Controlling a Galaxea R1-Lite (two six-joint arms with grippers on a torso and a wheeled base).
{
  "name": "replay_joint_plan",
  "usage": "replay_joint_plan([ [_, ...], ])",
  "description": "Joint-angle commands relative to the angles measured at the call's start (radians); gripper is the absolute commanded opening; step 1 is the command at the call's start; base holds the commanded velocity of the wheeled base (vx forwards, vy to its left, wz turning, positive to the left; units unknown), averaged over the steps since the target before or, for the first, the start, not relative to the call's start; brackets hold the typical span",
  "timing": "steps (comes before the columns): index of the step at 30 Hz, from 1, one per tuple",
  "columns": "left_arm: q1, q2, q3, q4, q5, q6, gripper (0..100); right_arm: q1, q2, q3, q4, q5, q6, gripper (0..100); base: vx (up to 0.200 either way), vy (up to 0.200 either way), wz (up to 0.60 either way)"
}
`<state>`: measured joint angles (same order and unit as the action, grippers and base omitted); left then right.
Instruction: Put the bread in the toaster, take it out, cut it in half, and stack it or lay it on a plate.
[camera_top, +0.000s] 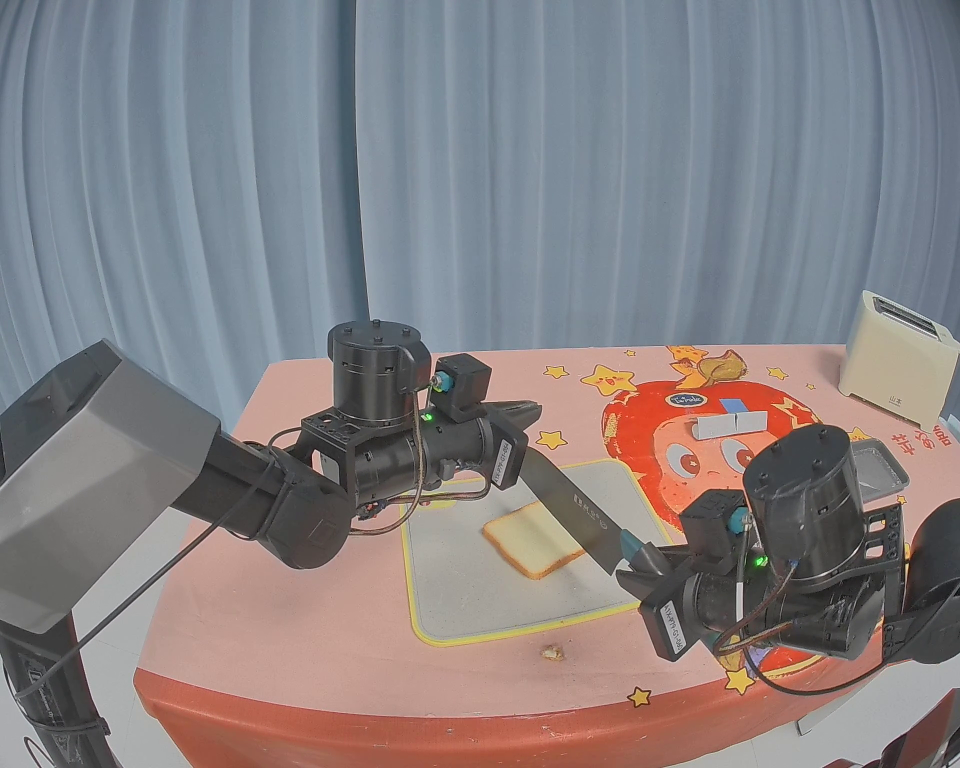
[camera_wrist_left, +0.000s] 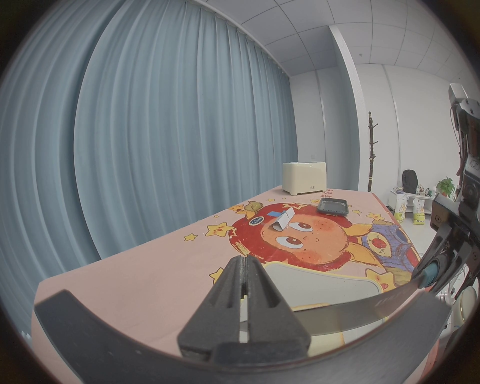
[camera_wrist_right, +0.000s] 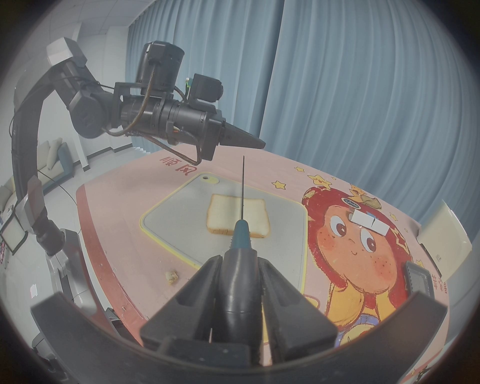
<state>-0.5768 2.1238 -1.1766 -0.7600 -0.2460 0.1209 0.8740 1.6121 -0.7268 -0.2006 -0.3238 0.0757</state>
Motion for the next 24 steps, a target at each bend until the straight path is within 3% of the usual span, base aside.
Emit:
replay_joint_plan([
  [1, -0.003, 0.002, 0.002, -0.019, 0.001, 0.000, 0, 0.000, 0.005, -0.020, 0.004, 0.000, -0.005, 0, 0.000, 0.000, 0.00],
  [13, -0.005, 0.002, 0.008, -0.024, 0.008, 0.000, 0, -0.046, 0.078, -0.062, 0.030, 0.000, -0.021, 0, 0.000, 0.000, 0.00],
  [24, -0.017, 0.027, 0.008, -0.024, 0.007, 0.003, 0, -0.027, 0.095, -0.059, 0.030, 0.000, -0.024, 0, 0.000, 0.000, 0.00],
])
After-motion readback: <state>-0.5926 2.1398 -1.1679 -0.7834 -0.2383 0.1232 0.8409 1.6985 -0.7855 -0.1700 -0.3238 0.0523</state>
